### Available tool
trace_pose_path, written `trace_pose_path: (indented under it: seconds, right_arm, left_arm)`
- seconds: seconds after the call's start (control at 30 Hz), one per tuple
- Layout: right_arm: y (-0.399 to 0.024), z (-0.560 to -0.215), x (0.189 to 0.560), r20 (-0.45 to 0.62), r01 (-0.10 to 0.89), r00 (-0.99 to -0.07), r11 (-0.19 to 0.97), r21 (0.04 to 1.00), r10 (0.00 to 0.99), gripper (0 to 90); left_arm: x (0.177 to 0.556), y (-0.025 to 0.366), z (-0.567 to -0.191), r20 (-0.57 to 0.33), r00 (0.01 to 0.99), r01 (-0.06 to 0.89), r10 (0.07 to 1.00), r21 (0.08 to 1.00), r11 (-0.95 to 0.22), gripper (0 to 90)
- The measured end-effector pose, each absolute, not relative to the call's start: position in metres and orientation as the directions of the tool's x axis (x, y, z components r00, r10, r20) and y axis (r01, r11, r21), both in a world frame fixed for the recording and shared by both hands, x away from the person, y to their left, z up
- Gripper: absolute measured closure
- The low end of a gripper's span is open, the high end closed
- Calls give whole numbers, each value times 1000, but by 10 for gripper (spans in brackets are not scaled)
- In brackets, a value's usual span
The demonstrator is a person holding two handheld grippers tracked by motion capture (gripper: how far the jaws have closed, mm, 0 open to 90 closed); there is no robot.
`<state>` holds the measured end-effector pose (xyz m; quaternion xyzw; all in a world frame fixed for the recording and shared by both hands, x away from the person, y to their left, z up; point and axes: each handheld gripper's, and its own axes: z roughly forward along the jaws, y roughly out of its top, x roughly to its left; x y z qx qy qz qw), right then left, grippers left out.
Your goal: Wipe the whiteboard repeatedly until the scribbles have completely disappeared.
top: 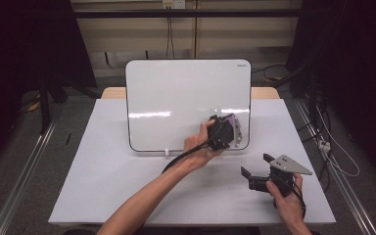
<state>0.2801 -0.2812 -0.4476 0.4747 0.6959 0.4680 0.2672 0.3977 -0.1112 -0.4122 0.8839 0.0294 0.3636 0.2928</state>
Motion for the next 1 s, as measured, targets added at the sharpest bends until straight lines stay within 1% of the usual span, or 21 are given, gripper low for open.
trace_pose_path:
  seconds: [0.07,0.13,0.23,0.27,0.33,0.43,0.53,0.6,0.73,0.77,1.0]
  right_arm:
    - [-283,-448,280,73,413,-403,110,904,912,47]
    - [-284,-448,279,72,415,-402,112,903,913,47]
    - [-285,-448,278,74,415,-401,108,904,913,47]
    - [-285,-448,278,75,415,-399,107,904,914,47]
    - [-284,-448,279,74,414,-401,109,904,913,47]
    - [-282,-448,280,73,416,-406,113,902,911,47]
    - [-281,-448,279,74,415,-410,114,903,909,46]
    - [-281,-448,280,78,415,-412,111,903,908,46]
    - [-280,-448,281,91,415,-416,100,904,905,46]
    - [-278,-448,282,97,415,-417,95,905,904,49]
    - [-264,-445,286,114,387,-438,72,919,892,53]
  left_arm:
    - [389,-118,-422,624,751,-186,216,514,-837,413]
    - [379,-122,-429,675,718,-231,172,464,-855,412]
    - [383,-123,-427,669,725,-230,164,459,-858,412]
    - [386,-124,-425,658,732,-220,175,472,-853,412]
    - [390,-128,-418,666,718,-207,202,481,-852,413]
    - [403,-131,-403,645,702,-144,304,546,-825,413]
    - [421,-117,-387,515,731,-32,447,680,-732,413]
    - [427,-102,-380,410,768,20,492,753,-658,413]
    - [426,-75,-369,289,802,52,522,838,-544,413]
    - [425,-70,-367,242,813,69,530,863,-501,412]
    - [418,-37,-357,56,843,139,536,939,-316,412]
